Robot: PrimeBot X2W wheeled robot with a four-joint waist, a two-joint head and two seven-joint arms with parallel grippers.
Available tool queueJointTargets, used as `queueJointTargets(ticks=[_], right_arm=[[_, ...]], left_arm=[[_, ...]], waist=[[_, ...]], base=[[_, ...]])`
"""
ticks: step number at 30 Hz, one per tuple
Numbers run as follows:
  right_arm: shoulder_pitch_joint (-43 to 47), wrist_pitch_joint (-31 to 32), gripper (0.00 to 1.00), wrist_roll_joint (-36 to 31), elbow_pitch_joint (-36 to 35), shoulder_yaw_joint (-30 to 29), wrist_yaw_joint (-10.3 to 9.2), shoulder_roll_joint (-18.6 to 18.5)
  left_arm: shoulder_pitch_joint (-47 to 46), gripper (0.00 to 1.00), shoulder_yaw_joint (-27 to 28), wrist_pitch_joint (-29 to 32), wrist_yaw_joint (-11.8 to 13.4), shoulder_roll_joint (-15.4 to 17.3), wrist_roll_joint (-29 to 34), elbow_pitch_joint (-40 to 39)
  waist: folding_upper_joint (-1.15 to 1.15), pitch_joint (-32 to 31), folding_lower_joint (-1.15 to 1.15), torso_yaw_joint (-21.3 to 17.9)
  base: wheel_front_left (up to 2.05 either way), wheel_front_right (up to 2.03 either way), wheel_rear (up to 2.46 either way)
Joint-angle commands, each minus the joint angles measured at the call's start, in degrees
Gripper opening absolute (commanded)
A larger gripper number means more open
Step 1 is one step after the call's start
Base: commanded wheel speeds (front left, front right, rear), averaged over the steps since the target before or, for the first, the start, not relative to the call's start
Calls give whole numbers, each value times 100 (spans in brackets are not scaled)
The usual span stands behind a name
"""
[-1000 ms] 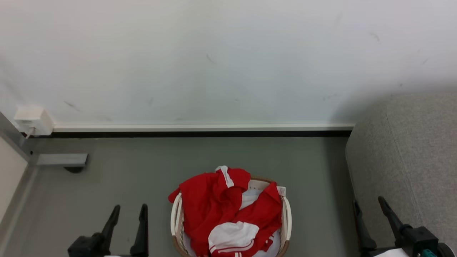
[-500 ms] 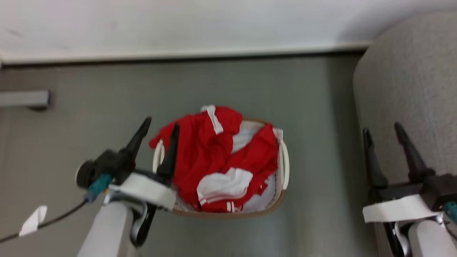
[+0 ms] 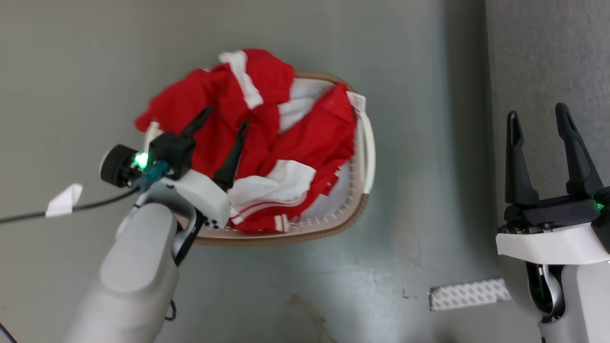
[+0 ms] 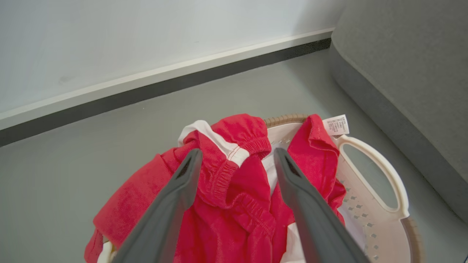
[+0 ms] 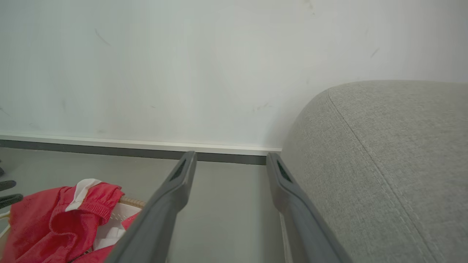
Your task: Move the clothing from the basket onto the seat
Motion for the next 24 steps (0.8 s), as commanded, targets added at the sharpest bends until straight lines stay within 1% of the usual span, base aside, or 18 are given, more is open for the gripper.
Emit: queueJointTargets(ticks=[1,4,8,13,15,21,24], right_arm=[[-90,-22,100,77,-56,-1,-12,-17],[-70,-22,100,162,-74,37,-12,-13],[-66,-21,100,255,-92,78,-12,-14],[-92,-22,100,332,-134,114,-12,-14],[-88,-22,100,358,-147,121,-12,-14],[-65,-21,100,376,-161,143,-12,-14],[-80,-22,100,390,-161,159,-12,-14]], left_arm=[[-206,100,-73,21,12,81,119,185],[-451,100,-138,34,24,104,175,513],[-744,100,-213,176,123,128,275,921],[-1035,100,-207,264,472,198,407,1270],[-1110,100,-206,278,545,205,416,1380],[-1235,100,-247,284,517,179,343,1623],[-1298,100,-274,278,590,219,377,1744]], waist=[[0,270,-2,-264],[0,338,-2,-353],[0,382,-2,-450],[0,432,-2,-541],[0,448,-2,-565],[0,476,-2,-617],[0,501,-2,-644]], base=[[0,0,0],[0,0,0],[0,0,0],[0,0,0],[0,0,0],[0,0,0],[0,0,0]])
